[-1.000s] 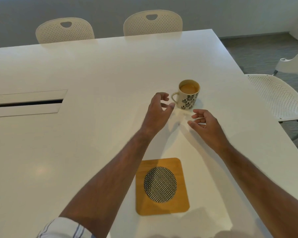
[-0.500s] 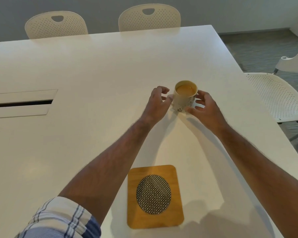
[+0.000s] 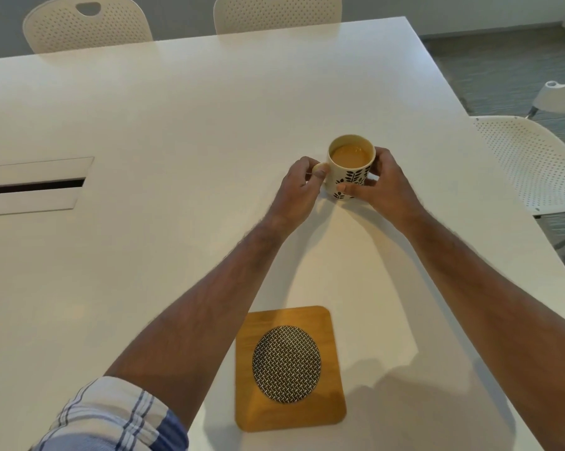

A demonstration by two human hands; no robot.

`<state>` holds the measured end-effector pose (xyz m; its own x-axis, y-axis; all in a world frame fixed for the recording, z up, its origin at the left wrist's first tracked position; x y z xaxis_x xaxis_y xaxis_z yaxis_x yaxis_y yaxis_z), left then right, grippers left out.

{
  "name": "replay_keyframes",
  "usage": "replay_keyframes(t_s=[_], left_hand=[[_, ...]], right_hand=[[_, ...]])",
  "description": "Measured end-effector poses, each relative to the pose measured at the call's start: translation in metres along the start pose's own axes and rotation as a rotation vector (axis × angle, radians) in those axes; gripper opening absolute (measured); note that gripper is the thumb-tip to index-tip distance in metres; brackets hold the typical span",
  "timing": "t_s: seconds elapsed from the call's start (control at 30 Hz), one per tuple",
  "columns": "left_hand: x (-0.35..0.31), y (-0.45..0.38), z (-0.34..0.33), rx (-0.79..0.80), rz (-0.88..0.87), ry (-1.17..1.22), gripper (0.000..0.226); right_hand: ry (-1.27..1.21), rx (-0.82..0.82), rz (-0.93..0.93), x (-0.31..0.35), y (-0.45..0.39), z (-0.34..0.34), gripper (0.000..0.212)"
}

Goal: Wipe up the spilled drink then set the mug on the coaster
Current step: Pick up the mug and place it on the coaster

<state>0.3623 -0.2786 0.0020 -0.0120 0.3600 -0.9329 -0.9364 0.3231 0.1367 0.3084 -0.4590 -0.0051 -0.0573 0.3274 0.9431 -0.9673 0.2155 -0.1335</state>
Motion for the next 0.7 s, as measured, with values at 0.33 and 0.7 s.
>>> replay_keyframes(t_s=[0.33, 0.7], left_hand=[[-0.002, 0.003, -0.005, 0.049, 0.01, 0.063, 0.029], [-0.002, 0.006, -0.006, 0.084, 0.037, 0.201, 0.028]], right_hand=[[0.015, 0.059, 0.05, 0.008, -0.008, 0.002, 0.089], [0.055, 0.045, 0.092, 0.016, -0.005, 0.002, 0.081]])
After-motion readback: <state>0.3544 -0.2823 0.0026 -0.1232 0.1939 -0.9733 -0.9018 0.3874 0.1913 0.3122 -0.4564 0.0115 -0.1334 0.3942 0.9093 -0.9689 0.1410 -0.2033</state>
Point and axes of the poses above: each hand's wrist, its own y-axis away from the middle knuckle, its own z-axis out of the back of the hand, x = y × z, the point moved 10 cm from there along -y, towards the middle knuckle, and after that the axes turned 8 degrees about z, right-handed, at the moved point
